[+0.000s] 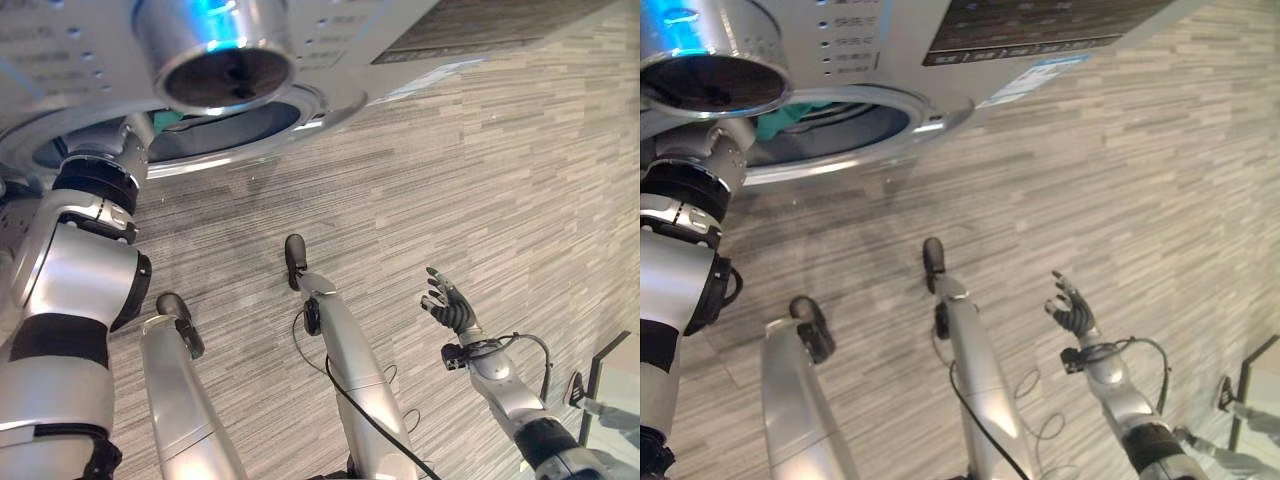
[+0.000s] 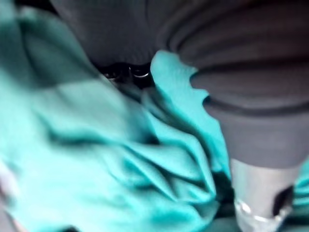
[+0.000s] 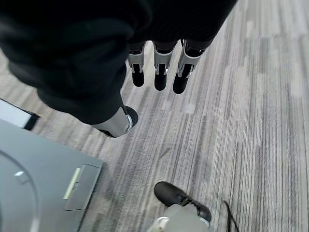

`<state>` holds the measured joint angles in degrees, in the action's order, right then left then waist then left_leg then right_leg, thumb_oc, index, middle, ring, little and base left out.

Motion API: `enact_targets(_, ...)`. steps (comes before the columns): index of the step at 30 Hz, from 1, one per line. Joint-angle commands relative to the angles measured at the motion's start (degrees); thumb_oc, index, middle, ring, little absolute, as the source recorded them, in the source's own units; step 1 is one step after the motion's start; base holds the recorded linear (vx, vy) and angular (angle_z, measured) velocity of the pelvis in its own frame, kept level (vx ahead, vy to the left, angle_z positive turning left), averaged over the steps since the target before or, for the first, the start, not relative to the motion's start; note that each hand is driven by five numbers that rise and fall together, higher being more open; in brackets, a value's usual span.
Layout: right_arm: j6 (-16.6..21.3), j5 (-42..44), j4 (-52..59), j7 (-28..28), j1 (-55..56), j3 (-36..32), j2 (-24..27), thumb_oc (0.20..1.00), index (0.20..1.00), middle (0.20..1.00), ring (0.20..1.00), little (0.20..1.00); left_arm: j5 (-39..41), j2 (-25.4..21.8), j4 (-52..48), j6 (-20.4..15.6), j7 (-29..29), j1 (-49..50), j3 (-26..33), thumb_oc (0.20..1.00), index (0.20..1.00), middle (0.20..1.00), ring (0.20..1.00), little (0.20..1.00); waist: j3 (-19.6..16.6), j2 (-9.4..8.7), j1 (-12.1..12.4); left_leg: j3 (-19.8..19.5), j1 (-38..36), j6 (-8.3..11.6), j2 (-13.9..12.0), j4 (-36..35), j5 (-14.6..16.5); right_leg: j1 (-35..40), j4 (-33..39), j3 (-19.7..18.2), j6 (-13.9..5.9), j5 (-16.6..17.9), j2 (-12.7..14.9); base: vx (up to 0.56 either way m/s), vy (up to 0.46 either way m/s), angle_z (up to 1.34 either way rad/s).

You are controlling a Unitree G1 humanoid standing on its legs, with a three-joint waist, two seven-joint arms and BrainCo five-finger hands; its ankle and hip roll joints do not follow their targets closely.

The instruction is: Grab the laundry basket,head to the washer,open it,put in the laundry and shut it.

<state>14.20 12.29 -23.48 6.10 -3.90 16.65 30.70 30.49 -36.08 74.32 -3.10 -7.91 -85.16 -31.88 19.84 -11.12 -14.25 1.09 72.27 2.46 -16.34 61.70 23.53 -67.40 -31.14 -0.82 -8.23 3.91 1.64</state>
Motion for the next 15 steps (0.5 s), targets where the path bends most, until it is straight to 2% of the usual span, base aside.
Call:
enact_targets(1, 0.6, -1.6, -3.3, -0.7, 1.0, 0.2, 3.3, 1.0, 1.0, 1.0, 1.0, 1.0, -10.0, 1.4, 1.1, -1.5, -3.6, -4.2, -1.3, 1.0, 1.0, 1.0, 1.0, 1.0, -1.9, 1.19, -2.7, -1.1, -5.4, -0.17, 0.6, -5.8, -3.5, 1.4, -7.3, 3.8, -0.74, -7.5, 2.7, -0.04, -0.029, 0.01)
enact_targets(3, 0.7, -0.9, -4.6, -0.4, 1.3, 1.2, 3.2, 1.0, 1.0, 1.0, 1.0, 1.0, -6.3, 4.2, 0.0, -2.3, -4.3, -5.4, 0.1, 1.0, 1.0, 1.0, 1.0, 1.0, -1.9, 1.26, -3.4, -1.3, -7.0, 0.63, 1.2, -8.7, -5.0, 2.7, -5.3, 3.6, -0.58, -6.7, 3.0, -0.06, -0.039, 0.07)
enact_targets(5, 0.7, -0.9, -4.9, -0.5, 1.2, 1.6, 3.3, 1.0, 1.0, 1.0, 1.0, 1.0, -8.5, 4.1, 0.6, -2.2, -4.9, -6.0, -0.5, 1.0, 1.0, 1.0, 1.0, 1.0, -1.7, 1.19, -3.7, -1.3, -7.5, 1.0, 1.4, -9.8, -5.6, 3.2, -4.4, 3.5, -0.47, -6.4, 3.2, -0.07, -0.042, 0.13)
enact_targets(6, 1.0, -0.9, -5.6, -0.3, 0.8, 2.3, 3.1, 1.0, 1.0, 1.0, 1.0, 1.0, -8.5, 4.6, -0.1, -3.2, -7.6, -6.9, 0.3, 1.0, 1.0, 1.0, 1.0, 1.0, -2.0, 0.98, -4.2, -1.3, -8.8, 1.63, 1.7, -12.5, -6.8, 4.6, -1.9, 3.5, -0.43, -5.3, 3.5, -0.11, -0.072, 0.15)
enact_targets(7, 1.5, -1.6, -5.7, 0.2, 1.0, 3.2, 3.3, 1.0, 1.0, 1.0, 1.0, 1.0, -15.1, 4.5, -1.5, -3.2, -12.1, -6.9, -1.3, 1.0, 1.0, 1.0, 1.0, 1.0, -2.0, 1.05, -4.4, -1.5, -9.5, 2.03, 1.9, -14.1, -7.8, 5.6, 0.0, 3.7, -0.41, -4.5, 3.8, -0.11, -0.072, 0.18)
enact_targets(8, 1.5, -1.6, -5.8, 0.3, 1.0, 3.2, 3.2, 1.0, 1.0, 1.0, 1.0, 1.0, -15.3, 4.5, -1.6, -3.1, -12.2, -6.8, -1.3, 1.0, 1.0, 1.0, 1.0, 1.0, -2.0, 0.96, -4.4, -1.5, -9.6, 2.03, 1.9, -14.2, -7.8, 5.7, 0.1, 3.8, -0.4, -4.4, 3.8, -0.08, -0.042, 0.16)
enact_targets(9, 2.4, -2.3, -5.5, 0.6, 1.0, 3.6, 3.2, 1.0, 1.0, 1.0, 1.0, 1.0, -21.2, 3.9, -1.9, -2.4, -14.4, -5.8, -2.7, 1.0, 1.0, 1.0, 1.0, 1.0, -1.8, 0.95, -4.4, -1.4, -10.2, 2.21, 1.9, -15.3, -8.4, 6.2, 0.9, 3.9, -0.47, -3.9, 3.9, -0.08, -0.008, 0.1)
enact_targets(10, 3.4, -3.6, -5.1, 1.5, 0.9, 4.4, 3.6, 1.0, 1.0, 1.0, 1.0, 1.0, -32.3, 2.9, -3.7, -0.5, -20.8, -4.1, -5.0, 1.0, 1.0, 1.0, 1.0, 1.0, -1.4, 0.82, -4.2, -1.1, -11.6, 2.52, 1.9, -17.6, -9.6, 7.2, 2.2, 3.8, -0.63, -3.2, 4.1, -0.08, -0.008, 0.02)
enact_targets(11, 3.4, -3.7, -5.2, 1.6, 0.9, 4.5, 3.5, 1.0, 1.0, 1.0, 1.0, 1.0, -32.4, 2.9, -3.9, -0.3, -20.9, -4.0, -5.0, 1.0, 1.0, 1.0, 1.0, 1.0, -1.3, 0.73, -4.2, -1.0, -11.8, 2.52, 2.0, -17.7, -9.7, 7.3, 2.2, 3.7, -0.63, -3.2, 4.1, -0.08, -0.029, 0.05)
enact_targets(12, 5.2, -4.5, -5.7, 2.8, 1.5, 4.7, 3.5, 1.0, 1.0, 1.0, 1.0, 1.0, -37.1, 2.5, -6.4, -0.3, -23.9, -0.2, -4.9, 1.0, 1.0, 1.0, 1.0, 1.0, -0.6, 0.81, -3.5, -1.0, -13.0, 2.63, 2.6, -20.1, -10.9, 8.4, 3.6, 4.0, -0.67, -3.0, 4.7, -0.04, -0.027, 0.08)
enact_targets(15, 5.0, -4.7, -8.1, 3.9, 1.5, 4.8, 2.6, 1.0, 1.0, 1.0, 1.0, 1.0, -36.4, 4.0, -5.0, 0.1, -24.5, 2.0, -2.1, 1.0, 1.0, 1.0, 1.0, 1.0, -0.2, 0.93, -3.1, -1.4, -13.8, 2.76, 3.5, -22.1, -12.2, 9.7, 4.8, 4.1, -0.74, -2.6, 5.4, -0.07, -0.067, 0.13)
